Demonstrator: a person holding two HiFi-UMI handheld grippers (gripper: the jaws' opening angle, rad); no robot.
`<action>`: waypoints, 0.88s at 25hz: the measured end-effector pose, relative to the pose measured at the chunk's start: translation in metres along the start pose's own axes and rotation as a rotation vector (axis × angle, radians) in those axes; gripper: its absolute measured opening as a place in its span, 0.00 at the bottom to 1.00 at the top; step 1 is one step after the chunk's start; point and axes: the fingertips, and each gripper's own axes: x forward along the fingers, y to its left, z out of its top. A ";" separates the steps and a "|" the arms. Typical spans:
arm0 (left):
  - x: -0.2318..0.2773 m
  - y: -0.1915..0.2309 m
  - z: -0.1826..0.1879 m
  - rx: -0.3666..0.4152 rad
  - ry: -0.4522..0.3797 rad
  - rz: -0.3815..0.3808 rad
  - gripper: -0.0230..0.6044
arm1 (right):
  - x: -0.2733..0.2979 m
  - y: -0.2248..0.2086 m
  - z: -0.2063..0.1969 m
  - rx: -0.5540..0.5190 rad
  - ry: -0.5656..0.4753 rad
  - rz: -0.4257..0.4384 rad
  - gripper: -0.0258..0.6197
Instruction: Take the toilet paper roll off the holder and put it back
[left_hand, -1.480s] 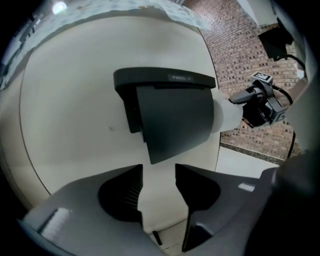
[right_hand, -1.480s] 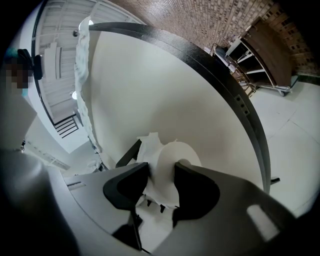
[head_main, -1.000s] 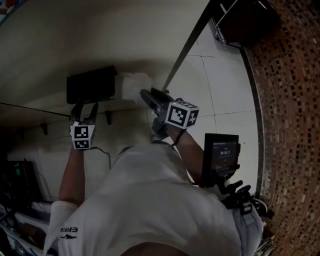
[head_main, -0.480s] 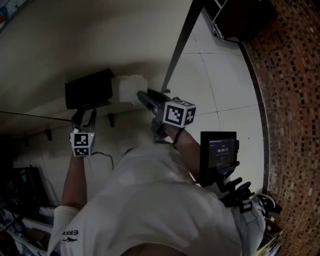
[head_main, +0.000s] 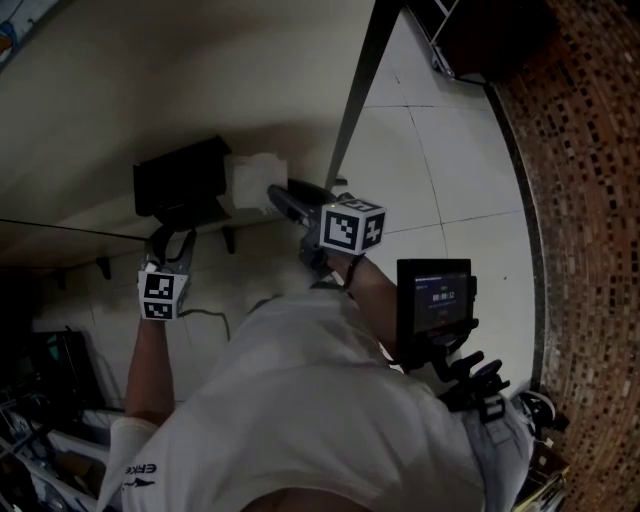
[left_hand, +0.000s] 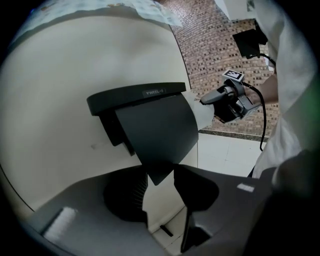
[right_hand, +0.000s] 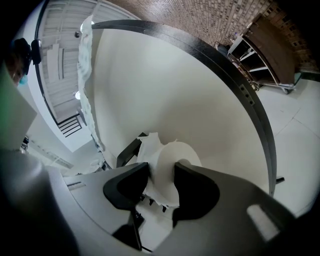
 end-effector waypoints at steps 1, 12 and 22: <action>-0.001 0.000 -0.001 -0.002 0.005 -0.011 0.30 | 0.002 0.001 -0.001 -0.006 0.004 0.004 0.32; -0.015 -0.009 -0.003 -0.027 0.056 -0.125 0.31 | 0.019 0.008 -0.007 -0.048 0.032 0.036 0.32; -0.022 -0.017 0.004 -0.033 0.067 -0.173 0.31 | 0.032 0.023 -0.011 -0.109 0.060 0.066 0.32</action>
